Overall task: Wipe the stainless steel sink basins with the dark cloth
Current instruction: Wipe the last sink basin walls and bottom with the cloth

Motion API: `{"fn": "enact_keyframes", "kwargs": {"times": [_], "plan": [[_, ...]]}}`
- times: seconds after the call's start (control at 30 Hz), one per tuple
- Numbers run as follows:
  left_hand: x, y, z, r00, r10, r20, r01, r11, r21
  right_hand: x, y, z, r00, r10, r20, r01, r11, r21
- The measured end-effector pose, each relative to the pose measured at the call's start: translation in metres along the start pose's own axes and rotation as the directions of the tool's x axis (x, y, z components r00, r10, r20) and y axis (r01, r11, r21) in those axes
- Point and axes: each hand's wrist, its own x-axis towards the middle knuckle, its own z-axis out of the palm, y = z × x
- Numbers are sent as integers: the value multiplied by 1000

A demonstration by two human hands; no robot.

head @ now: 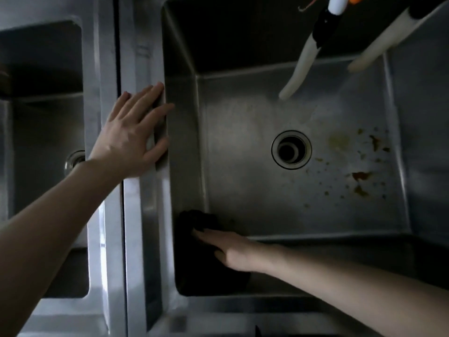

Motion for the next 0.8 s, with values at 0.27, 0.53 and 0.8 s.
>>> {"fn": "enact_keyframes", "kwargs": {"times": [0.27,0.53,0.8], "plan": [[-62,68,21,956,264,128,-267,964,6,34,36,12,992,103,79,-90,983,-162],[-68,78,29,945,214,248,-263,946,189,47,69,17,990,75,119,3,834,-552],[-69,81,31,967,199,160,-225,960,165,34,73,-52,969,-97,229,248,450,-858]]}}
